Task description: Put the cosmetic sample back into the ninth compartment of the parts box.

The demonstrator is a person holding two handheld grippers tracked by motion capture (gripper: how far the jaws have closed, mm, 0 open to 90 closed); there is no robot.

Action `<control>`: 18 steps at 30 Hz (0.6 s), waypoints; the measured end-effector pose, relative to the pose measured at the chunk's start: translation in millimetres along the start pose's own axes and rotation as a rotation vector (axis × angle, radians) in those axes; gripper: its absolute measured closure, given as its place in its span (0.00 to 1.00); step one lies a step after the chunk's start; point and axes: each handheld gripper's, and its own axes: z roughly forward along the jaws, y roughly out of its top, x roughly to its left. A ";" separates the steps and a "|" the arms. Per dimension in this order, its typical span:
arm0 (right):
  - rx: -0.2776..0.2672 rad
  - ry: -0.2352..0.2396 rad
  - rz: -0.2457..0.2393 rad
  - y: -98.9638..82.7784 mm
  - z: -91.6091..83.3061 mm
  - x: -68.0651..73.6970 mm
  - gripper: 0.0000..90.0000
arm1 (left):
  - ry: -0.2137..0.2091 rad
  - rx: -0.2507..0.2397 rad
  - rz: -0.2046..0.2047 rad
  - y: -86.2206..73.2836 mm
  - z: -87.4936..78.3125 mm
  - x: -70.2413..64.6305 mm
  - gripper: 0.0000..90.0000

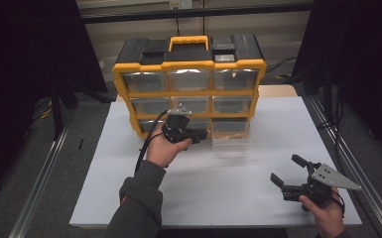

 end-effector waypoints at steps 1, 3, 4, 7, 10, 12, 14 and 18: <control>0.001 0.001 0.001 0.0 -0.1 0.0 0.01 | -0.001 -0.001 0.001 0.8 0.1 0.1 0.90; 0.000 0.000 0.000 0.0 0.1 -0.2 0.01 | 0.001 -0.002 0.001 2.7 0.4 0.1 0.90; 0.000 0.000 -0.001 -0.1 0.2 -0.2 0.01 | -0.002 -0.008 -0.002 3.2 1.1 -0.1 0.90; 0.002 0.003 0.002 0.0 0.1 0.2 0.01 | 0.003 -0.005 0.003 5.7 2.3 0.4 0.90; -0.002 -0.002 0.006 0.0 0.5 0.5 0.01 | 0.006 0.002 0.008 7.6 2.3 0.9 0.90; 0.001 0.001 0.001 -0.2 0.5 0.4 0.01 | 0.005 0.002 0.001 9.3 1.7 1.2 0.90; 0.002 0.002 0.003 -0.1 0.6 0.6 0.01 | 0.005 0.001 0.003 11.6 1.4 1.5 0.90; 0.001 0.002 0.006 0.0 0.4 0.7 0.01 | 0.011 0.001 0.008 14.3 3.4 1.1 0.90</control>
